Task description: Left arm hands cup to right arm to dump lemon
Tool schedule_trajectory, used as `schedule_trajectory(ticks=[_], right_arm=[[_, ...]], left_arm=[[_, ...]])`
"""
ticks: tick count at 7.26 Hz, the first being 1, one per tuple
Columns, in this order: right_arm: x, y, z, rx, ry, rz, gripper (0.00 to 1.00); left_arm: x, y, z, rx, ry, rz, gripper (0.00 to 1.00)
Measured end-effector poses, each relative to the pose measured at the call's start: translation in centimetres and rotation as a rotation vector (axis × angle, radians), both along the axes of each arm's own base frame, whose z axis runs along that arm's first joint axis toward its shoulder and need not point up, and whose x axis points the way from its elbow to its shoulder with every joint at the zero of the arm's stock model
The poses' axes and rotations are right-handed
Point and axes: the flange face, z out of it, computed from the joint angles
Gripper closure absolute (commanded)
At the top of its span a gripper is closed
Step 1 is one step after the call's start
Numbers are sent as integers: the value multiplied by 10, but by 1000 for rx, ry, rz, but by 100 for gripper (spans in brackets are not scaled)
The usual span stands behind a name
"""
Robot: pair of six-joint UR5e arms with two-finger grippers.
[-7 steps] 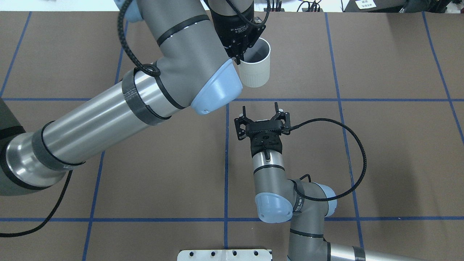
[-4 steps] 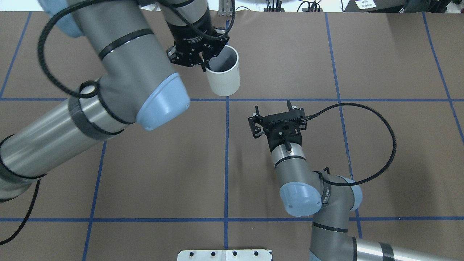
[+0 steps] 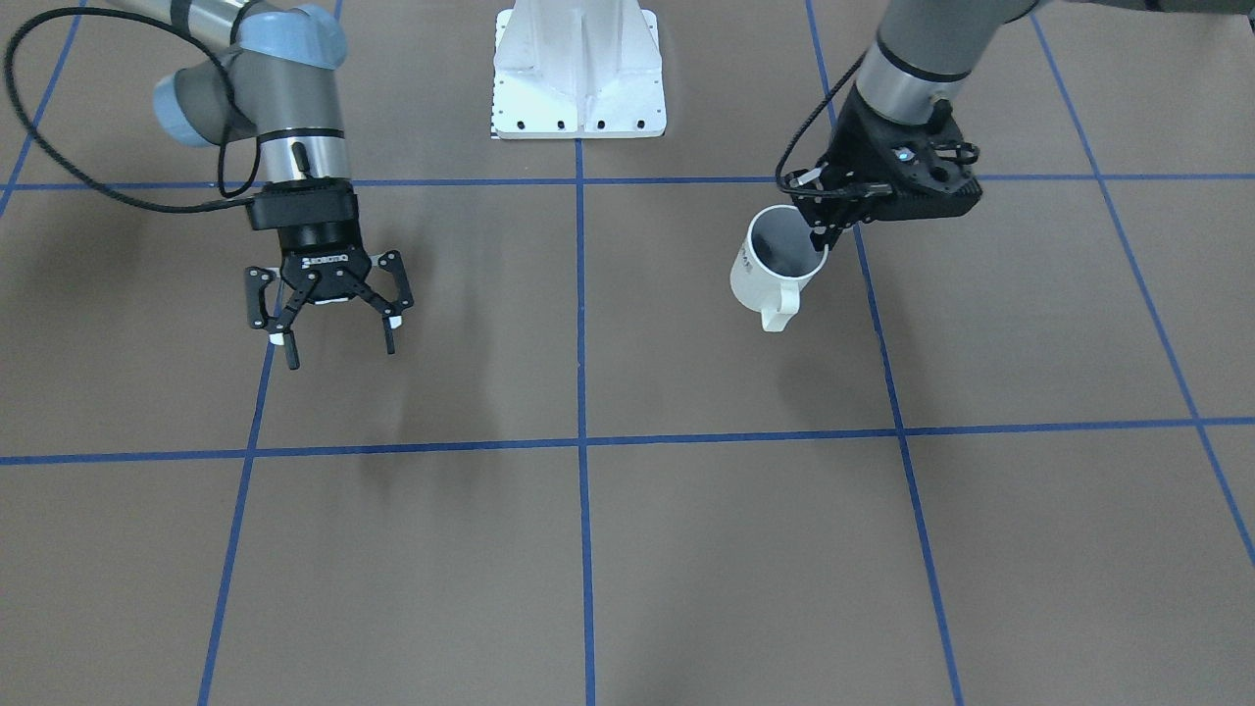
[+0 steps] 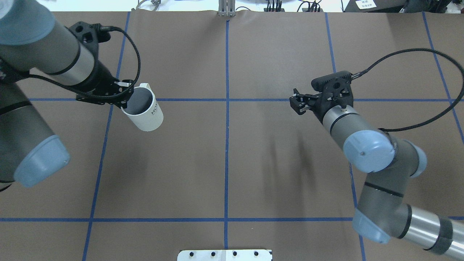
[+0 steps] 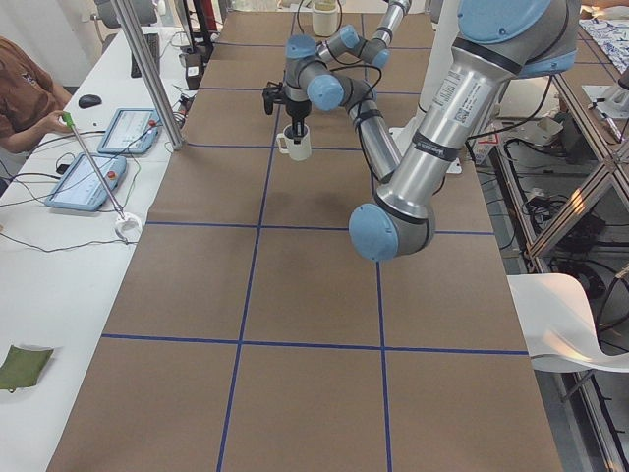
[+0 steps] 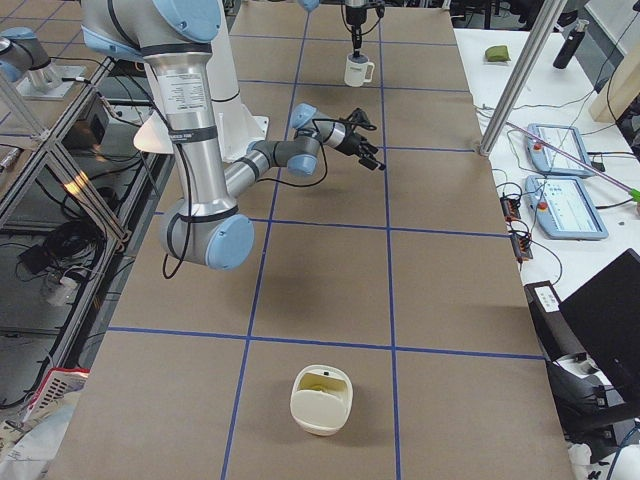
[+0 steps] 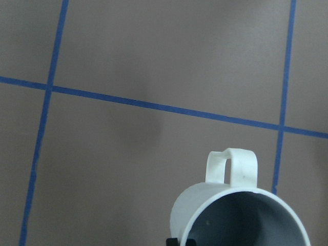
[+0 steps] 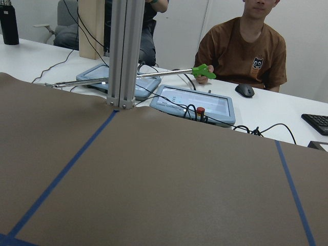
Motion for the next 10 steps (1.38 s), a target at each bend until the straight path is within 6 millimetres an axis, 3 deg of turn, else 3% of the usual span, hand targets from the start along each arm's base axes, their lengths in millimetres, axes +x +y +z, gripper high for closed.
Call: schedule_trajectory(ticks=[3,5,7,9,10], right_arm=[[143,-50,61,-147,43,-216,0],[217,-55,97,-204,57,-301,0],[260,-53,119,-252,19,-368,0],[276,-50,125,-266,1,-382,0],[277,-51,125,-266,-1,-383,0]], left_arm=[[-76,19,142,119,-74,68,100],[-111,25,210,150,-114,122,100],[-133,24,259,148,-107,160,100],[-134,18,290,107,-116,170,100],[-133,16,299,94,-122,173,61]])
